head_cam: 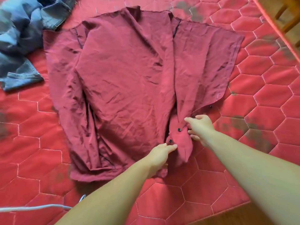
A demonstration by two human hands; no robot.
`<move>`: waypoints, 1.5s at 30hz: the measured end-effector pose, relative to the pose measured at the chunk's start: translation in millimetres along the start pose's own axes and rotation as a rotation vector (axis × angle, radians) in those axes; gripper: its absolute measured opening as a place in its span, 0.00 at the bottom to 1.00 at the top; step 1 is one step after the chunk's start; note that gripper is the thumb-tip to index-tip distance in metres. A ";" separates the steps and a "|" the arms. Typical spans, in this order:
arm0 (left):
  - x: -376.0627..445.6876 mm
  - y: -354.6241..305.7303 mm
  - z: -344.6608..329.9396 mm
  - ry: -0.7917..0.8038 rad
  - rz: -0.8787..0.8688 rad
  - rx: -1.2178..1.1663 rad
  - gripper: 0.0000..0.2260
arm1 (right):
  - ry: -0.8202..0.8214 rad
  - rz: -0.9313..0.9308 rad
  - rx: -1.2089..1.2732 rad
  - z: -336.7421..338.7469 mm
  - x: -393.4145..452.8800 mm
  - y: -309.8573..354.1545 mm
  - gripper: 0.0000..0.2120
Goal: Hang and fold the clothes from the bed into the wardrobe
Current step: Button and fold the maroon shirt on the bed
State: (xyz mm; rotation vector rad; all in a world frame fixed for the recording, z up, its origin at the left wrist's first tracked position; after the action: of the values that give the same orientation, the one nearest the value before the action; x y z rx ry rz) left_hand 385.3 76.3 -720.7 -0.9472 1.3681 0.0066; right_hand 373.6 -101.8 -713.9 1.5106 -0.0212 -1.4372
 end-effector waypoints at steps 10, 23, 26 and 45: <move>-9.3 1.3 39.5 -0.312 -0.238 0.512 0.11 | -0.198 -0.029 -0.367 5.3 15.1 9.4 0.06; -14.2 -5.4 14.2 -0.034 -0.329 0.459 0.10 | -0.347 0.009 -0.239 31.5 47.5 6.5 0.35; -17.8 -8.0 26.1 -0.052 -0.294 0.307 0.05 | -0.421 0.078 -0.400 36.4 39.6 16.3 0.18; -14.1 50.8 90.7 -0.132 0.087 0.357 0.09 | 0.496 0.722 -1.102 -155.1 -28.5 53.3 0.20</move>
State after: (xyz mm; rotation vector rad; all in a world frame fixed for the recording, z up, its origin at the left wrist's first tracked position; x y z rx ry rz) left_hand 429.5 168.0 -746.2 -0.5778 1.2355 -0.1049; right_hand 513.7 -14.4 -692.4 0.7333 0.4184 -0.3072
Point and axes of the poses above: each hand's wrist, its own x-axis towards the middle knuckle, its own z-axis out of the back of the hand, y = z × x, the point moved 9 cm from there along x, towards the middle knuckle, and after that the axes turned 13 degrees about x, right-handed, at the moved point
